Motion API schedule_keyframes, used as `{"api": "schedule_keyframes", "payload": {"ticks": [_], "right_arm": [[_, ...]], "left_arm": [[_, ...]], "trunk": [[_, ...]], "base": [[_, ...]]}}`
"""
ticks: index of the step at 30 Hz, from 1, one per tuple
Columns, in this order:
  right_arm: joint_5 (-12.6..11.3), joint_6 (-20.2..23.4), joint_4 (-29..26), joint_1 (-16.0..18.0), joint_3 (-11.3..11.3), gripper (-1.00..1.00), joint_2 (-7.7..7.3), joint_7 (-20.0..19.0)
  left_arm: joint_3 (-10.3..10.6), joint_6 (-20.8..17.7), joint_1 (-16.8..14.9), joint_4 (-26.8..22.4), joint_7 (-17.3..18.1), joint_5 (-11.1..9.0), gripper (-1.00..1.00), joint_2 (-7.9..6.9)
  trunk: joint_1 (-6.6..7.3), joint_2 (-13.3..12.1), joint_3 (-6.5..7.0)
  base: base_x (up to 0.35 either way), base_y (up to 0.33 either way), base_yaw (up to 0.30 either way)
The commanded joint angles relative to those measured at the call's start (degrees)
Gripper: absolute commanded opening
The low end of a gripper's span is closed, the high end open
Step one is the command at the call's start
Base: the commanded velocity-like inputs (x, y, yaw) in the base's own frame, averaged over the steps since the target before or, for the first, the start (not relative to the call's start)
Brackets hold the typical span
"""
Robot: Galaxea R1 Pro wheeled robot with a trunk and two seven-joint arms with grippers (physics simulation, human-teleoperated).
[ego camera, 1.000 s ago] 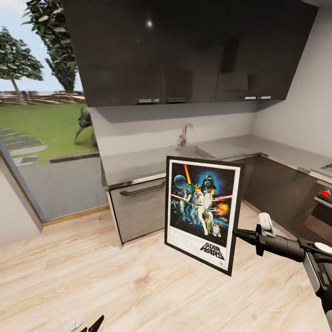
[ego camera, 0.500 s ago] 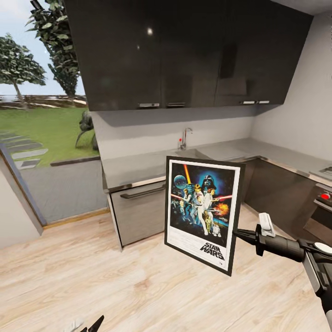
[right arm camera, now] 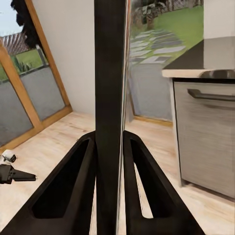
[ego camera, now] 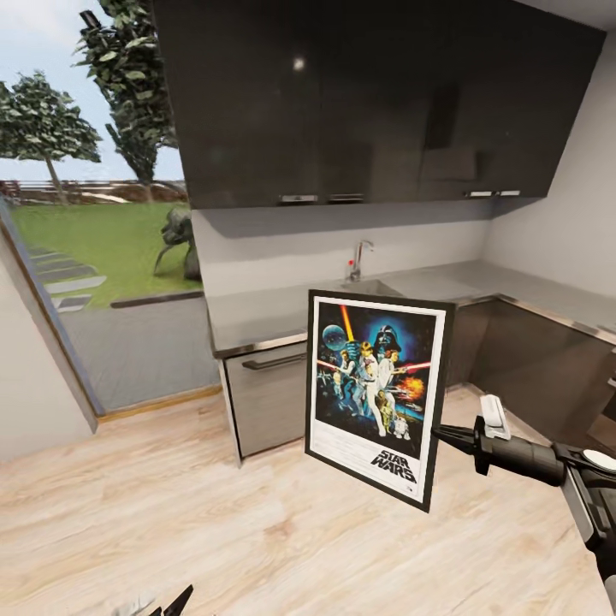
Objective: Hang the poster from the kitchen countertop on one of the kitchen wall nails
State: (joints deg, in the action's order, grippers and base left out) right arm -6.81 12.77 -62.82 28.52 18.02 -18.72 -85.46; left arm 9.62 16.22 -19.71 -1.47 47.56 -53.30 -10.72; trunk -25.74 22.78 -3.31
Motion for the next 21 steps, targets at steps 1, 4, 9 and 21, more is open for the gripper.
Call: {"api": "schedule_keyframes", "payload": {"ticks": [1, 4, 9, 21], "right_arm": [[-0.13, 0.85, -0.02, 0.05, 0.03, -1.00, -0.01, -0.40], [-0.13, 0.85, -0.02, 0.05, 0.01, -1.00, -0.02, -0.40], [-0.13, 0.85, -0.02, 0.05, 0.00, -1.00, -0.01, -0.37], [-0.21, 0.86, -0.02, 0.05, -0.07, -1.00, 0.00, 2.58]], "left_arm": [[0.48, 0.35, -0.07, 0.06, 0.08, -0.32, 1.00, 0.00], [0.48, 0.33, -0.07, 0.06, 0.08, -0.32, 1.00, -0.05], [0.48, 0.31, -0.07, 0.06, 0.08, -0.32, 1.00, -0.11], [0.48, 0.30, -0.07, 0.06, 0.08, -0.32, 1.00, -0.23]], "trunk": [[-0.04, 0.14, -0.13], [-0.04, 0.14, -0.13], [-0.04, 0.14, -0.12], [-0.04, 0.14, -0.12]], "base": [[-0.014, 0.275, 0.239], [-0.036, 0.282, 0.256], [-0.068, 0.290, 0.276], [-0.083, 0.294, 0.287]]}}
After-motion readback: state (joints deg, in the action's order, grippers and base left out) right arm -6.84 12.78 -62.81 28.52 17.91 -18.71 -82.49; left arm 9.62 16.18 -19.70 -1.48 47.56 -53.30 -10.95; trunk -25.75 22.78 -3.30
